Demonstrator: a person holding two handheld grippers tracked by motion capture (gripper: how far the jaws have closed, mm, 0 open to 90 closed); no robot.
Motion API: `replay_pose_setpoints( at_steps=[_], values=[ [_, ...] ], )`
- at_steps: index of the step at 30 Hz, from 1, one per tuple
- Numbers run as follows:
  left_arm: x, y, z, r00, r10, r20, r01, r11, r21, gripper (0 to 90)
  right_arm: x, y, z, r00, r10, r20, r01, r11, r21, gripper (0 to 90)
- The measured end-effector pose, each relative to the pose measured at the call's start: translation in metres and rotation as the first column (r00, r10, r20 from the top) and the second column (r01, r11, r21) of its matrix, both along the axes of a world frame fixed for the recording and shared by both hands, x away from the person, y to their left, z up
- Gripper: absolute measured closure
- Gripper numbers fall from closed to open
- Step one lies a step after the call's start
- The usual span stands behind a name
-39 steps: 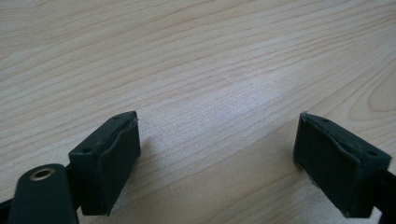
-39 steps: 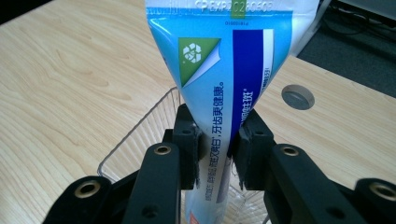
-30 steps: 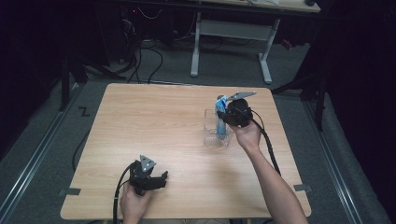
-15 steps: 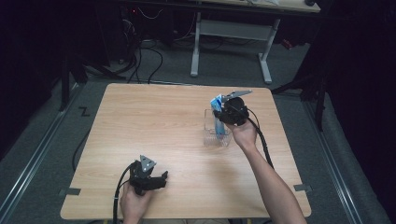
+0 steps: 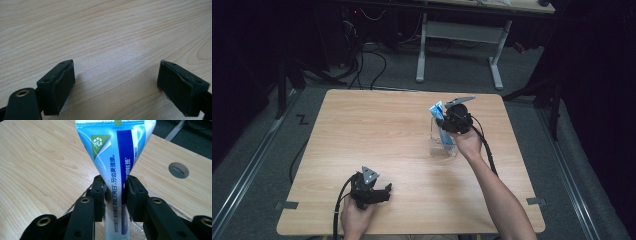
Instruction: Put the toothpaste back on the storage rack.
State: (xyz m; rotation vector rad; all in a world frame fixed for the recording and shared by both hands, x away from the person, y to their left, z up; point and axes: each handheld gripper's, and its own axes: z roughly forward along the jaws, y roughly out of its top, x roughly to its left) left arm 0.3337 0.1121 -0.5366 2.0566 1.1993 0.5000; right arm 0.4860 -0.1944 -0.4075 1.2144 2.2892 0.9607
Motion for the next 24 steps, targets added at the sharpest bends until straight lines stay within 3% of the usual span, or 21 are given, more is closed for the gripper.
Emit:
replay_pose_setpoints(
  at_steps=[13, 24],
  values=[
    [0.000, 0.000, 0.000, 1.0000, 0.000, 0.000, 0.000, 1.0000, 0.000, 15.1, 0.004, 0.004, -0.005, 0.9995, -0.001, -0.031, 0.002, 0.999, 0.032, 67.1],
    [0.000, 0.000, 0.000, 1.0000, -0.001, 0.000, 0.001, 1.0000, 0.001, 15.1, -0.004, -0.003, 0.007, 1.0000, 0.002, 0.003, -0.002, 0.997, 0.079, 52.0]
  ],
)
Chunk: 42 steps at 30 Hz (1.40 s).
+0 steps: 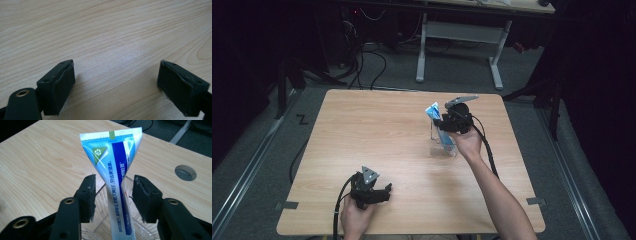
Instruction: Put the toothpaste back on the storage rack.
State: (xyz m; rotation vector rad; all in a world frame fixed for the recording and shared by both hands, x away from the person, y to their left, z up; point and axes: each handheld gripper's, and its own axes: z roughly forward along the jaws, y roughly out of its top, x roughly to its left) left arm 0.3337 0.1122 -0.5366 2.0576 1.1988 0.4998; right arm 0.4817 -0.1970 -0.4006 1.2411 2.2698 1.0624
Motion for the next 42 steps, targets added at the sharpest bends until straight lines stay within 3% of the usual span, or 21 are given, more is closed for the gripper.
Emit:
replay_pose_setpoints(
  at_steps=[20, 31, 42],
  values=[
    [0.000, 0.000, 0.000, 1.0000, -0.003, 0.001, 0.003, 1.0000, 0.000, 15.1, -0.030, -0.037, 0.030, 0.9967, -0.032, 0.075, 0.026, 0.997, 0.077, 47.2],
    [0.000, 0.000, 0.000, 1.0000, -0.003, 0.001, 0.003, 1.0000, -0.001, 15.3, -0.046, -0.070, 0.037, 0.9935, -0.078, 0.083, 0.069, 0.992, 0.109, 45.9],
    [0.000, 0.000, 0.000, 1.0000, -0.002, 0.001, 0.002, 1.0000, -0.001, 15.3, -0.059, -0.083, 0.046, 0.9915, -0.087, 0.097, 0.074, 0.989, 0.131, 46.3]
  ],
)
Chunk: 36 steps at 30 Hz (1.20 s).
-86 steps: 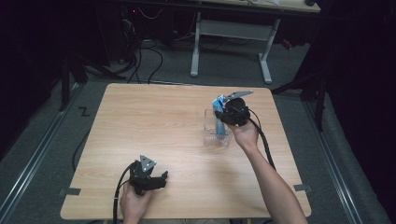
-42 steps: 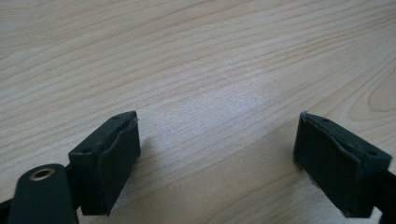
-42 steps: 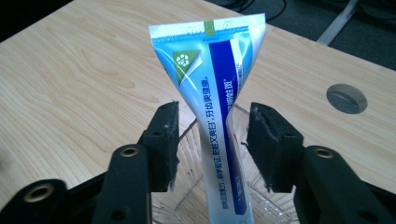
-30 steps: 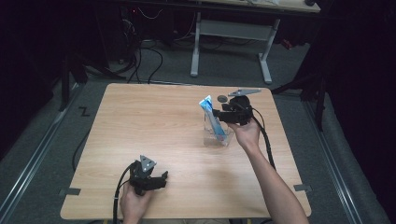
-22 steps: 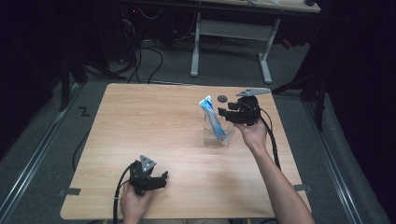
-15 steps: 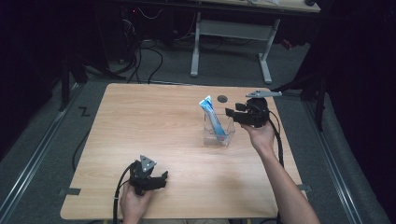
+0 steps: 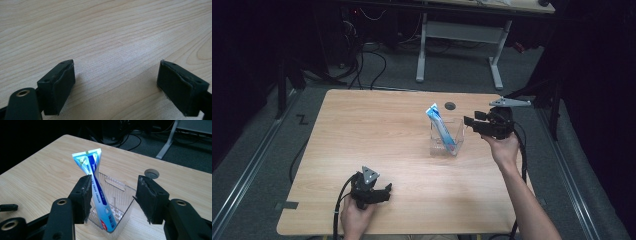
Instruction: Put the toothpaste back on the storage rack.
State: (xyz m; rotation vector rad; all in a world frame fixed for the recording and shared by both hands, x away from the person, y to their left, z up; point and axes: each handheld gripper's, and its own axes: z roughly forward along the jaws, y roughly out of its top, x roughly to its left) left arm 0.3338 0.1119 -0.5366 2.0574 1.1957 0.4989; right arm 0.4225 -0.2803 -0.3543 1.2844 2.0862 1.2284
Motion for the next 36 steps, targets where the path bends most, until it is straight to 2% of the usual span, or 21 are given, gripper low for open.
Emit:
replay_pose_setpoints(
  at_steps=[6, 8, 15, 19, 24, 27, 30, 36],
  values=[
    [0.000, 0.000, 0.000, 1.0000, 0.001, 0.000, -0.001, 1.0000, 0.000, 15.3, -0.005, -0.007, 0.003, 0.9998, -0.014, 0.015, 0.014, 1.000, 0.000, 46.8],
    [0.000, 0.000, 0.000, 1.0000, 0.001, 0.000, -0.001, 1.0000, 0.000, 15.3, -0.007, -0.010, 0.002, 0.9995, -0.023, 0.024, 0.023, 1.000, 0.015, 47.3],
    [0.000, 0.000, 0.000, 1.0000, 0.002, 0.000, -0.002, 1.0000, -0.001, 15.3, -0.012, -0.023, -0.003, 0.9988, -0.050, -0.003, 0.050, 0.998, 0.026, 47.8],
    [0.000, 0.000, 0.000, 1.0000, 0.002, 0.000, -0.002, 1.0000, -0.001, 15.3, -0.018, -0.031, 0.001, 0.9984, -0.056, 0.013, 0.055, 0.996, 0.064, 47.9],
    [0.000, 0.000, 0.000, 1.0000, 0.002, 0.000, -0.002, 1.0000, -0.001, 15.3, -0.026, -0.038, 0.005, 0.9971, -0.069, 0.031, 0.067, 0.995, 0.069, 48.3],
    [0.000, 0.000, 0.000, 1.0000, 0.002, -0.001, -0.002, 1.0000, -0.001, 15.3, -0.030, -0.044, 0.003, 0.9963, -0.080, 0.032, 0.077, 0.994, 0.083, 48.3],
    [0.000, 0.000, 0.000, 1.0000, 0.002, 0.000, -0.002, 1.0000, -0.001, 15.3, -0.035, -0.050, 0.002, 0.9961, -0.085, 0.025, 0.081, 0.990, 0.117, 48.1],
    [0.000, 0.000, 0.000, 1.0000, 0.002, 0.000, -0.002, 1.0000, -0.001, 15.3, -0.045, -0.059, -0.002, 0.9942, -0.103, 0.032, 0.098, 0.988, 0.119, 48.0]
  ],
)
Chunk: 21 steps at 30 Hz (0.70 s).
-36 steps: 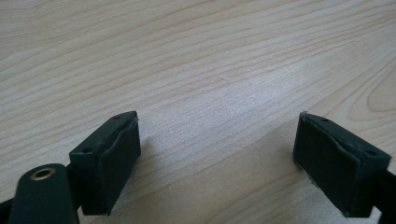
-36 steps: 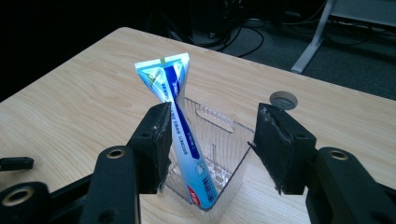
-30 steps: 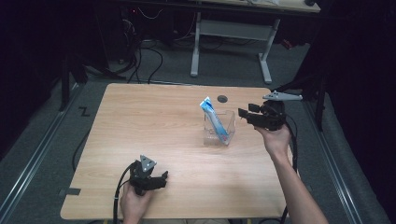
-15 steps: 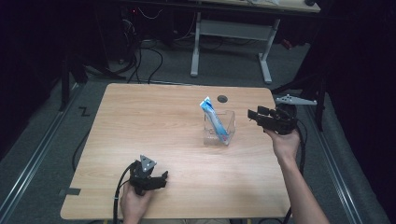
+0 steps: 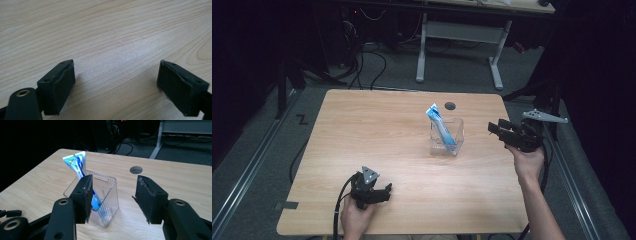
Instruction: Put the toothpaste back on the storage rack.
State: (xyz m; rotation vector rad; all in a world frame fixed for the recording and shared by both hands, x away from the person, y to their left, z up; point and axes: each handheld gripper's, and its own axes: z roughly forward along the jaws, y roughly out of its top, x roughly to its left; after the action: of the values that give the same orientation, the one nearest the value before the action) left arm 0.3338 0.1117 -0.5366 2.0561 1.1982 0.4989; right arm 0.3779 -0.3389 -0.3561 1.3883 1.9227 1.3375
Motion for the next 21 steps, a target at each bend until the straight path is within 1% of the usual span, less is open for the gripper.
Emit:
replay_pose_setpoints(
  at_steps=[12, 15, 19, 21],
  values=[
    [0.000, 0.000, 0.000, 1.0000, 0.000, 0.000, 0.000, 1.0000, 0.000, 15.3, -0.010, -0.006, -0.004, 0.9999, -0.011, 0.013, 0.011, 1.000, -0.002, 48.8],
    [0.000, 0.000, 0.000, 1.0000, 0.000, 0.000, 0.000, 1.0000, 0.000, 15.3, -0.012, -0.006, -0.005, 0.9998, -0.013, 0.012, 0.013, 1.000, -0.011, 48.8],
    [0.000, 0.000, 0.000, 1.0000, 0.000, 0.000, 0.000, 1.0000, 0.000, 15.3, -0.016, -0.006, -0.009, 0.9997, -0.021, 0.008, 0.021, 0.999, -0.038, 48.9],
    [0.000, 0.000, 0.000, 1.0000, 0.000, 0.000, 0.000, 1.0000, -0.001, 15.3, -0.018, -0.006, -0.012, 0.9997, -0.023, 0.008, 0.023, 0.999, -0.041, 49.4]
  ],
)
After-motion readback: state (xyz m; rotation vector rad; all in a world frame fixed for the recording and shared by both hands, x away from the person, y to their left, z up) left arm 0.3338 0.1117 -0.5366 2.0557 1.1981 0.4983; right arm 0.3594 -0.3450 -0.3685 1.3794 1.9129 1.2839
